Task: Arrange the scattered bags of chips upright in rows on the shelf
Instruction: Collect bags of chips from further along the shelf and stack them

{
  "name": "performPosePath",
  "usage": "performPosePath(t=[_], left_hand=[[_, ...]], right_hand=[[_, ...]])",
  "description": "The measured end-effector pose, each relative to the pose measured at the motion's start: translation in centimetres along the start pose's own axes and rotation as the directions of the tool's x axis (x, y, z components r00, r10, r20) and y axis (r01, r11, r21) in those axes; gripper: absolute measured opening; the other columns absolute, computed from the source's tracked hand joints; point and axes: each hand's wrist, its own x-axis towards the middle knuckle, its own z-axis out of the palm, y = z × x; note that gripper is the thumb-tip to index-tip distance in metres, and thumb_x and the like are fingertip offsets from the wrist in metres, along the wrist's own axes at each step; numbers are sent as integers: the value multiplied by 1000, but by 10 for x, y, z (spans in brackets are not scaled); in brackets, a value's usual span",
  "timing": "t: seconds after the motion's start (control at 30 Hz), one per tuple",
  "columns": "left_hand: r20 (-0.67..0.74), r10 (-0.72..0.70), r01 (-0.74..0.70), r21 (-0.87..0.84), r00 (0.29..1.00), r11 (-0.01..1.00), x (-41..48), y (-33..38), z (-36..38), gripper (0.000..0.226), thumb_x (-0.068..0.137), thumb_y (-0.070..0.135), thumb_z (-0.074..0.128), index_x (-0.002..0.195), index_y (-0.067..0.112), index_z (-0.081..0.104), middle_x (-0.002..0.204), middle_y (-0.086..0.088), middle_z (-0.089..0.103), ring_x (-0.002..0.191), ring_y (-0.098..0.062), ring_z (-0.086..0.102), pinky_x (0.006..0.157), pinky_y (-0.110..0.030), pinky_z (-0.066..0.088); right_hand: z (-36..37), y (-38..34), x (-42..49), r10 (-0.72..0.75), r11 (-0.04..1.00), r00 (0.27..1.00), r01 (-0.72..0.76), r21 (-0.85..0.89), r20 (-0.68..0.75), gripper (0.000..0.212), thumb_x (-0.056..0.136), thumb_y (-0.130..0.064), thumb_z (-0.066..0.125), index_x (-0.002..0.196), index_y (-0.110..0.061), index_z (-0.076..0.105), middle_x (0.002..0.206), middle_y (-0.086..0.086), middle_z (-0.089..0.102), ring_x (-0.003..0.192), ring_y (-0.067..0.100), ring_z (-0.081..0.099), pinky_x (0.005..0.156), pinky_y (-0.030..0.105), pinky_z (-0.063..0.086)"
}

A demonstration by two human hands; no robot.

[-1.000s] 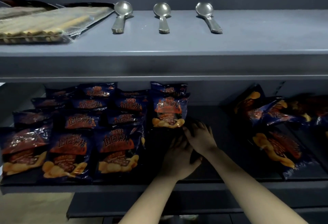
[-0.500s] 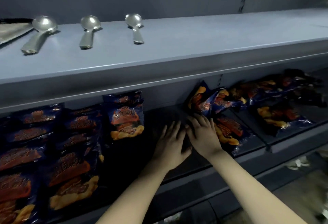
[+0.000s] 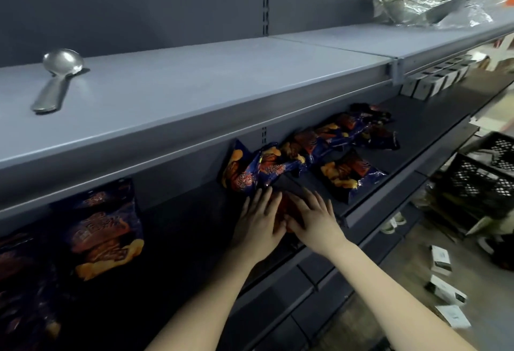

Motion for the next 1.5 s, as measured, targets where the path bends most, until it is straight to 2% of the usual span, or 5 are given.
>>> performPosePath(t=[0.2,0.97,1.23,1.37,1.5], left_hand=[[96,-66,68,-18,993,998,4,-7,17,57,99,40,28,151,25,9,159,2,1,145,-18,-4,116,-37,-1],[8,-106,106,1,994,994,-10,-7,31,54,98,40,32,149,22,22,158,-2,14,143,-23,18,112,-38,18],[48,-157,163,-175,986,971,-15,-5,24,60,96,39,41,149,22,20,158,-7,8,143,-28,14,113,-40,17],[134,-337,355,-525,932,774,-14,-7,13,66,93,38,50,148,19,19,153,-12,24,138,-28,29,110,-46,31],[229,-473,513,-555,851,655,-13,-12,4,70,91,36,54,148,24,15,145,-10,38,125,-28,46,96,-40,44]], right_hand=[[19,5,-3,48,992,995,-57,112,86,61,96,-54,33,150,-34,13,160,-2,5,146,22,0,117,46,3],[21,-2,-12,13,991,999,-18,135,31,61,98,-48,37,150,-25,17,159,4,9,146,26,-4,119,38,5],[22,-4,-12,-30,950,999,42,309,-43,58,95,-31,52,146,-19,28,159,4,5,146,23,-9,117,37,7],[23,-10,-15,166,850,925,42,525,-342,59,87,-12,63,140,-12,37,157,7,10,143,20,15,106,23,26],[23,-13,-14,359,716,912,-133,686,-199,65,89,-18,62,144,-11,28,143,11,42,125,23,48,89,20,38]])
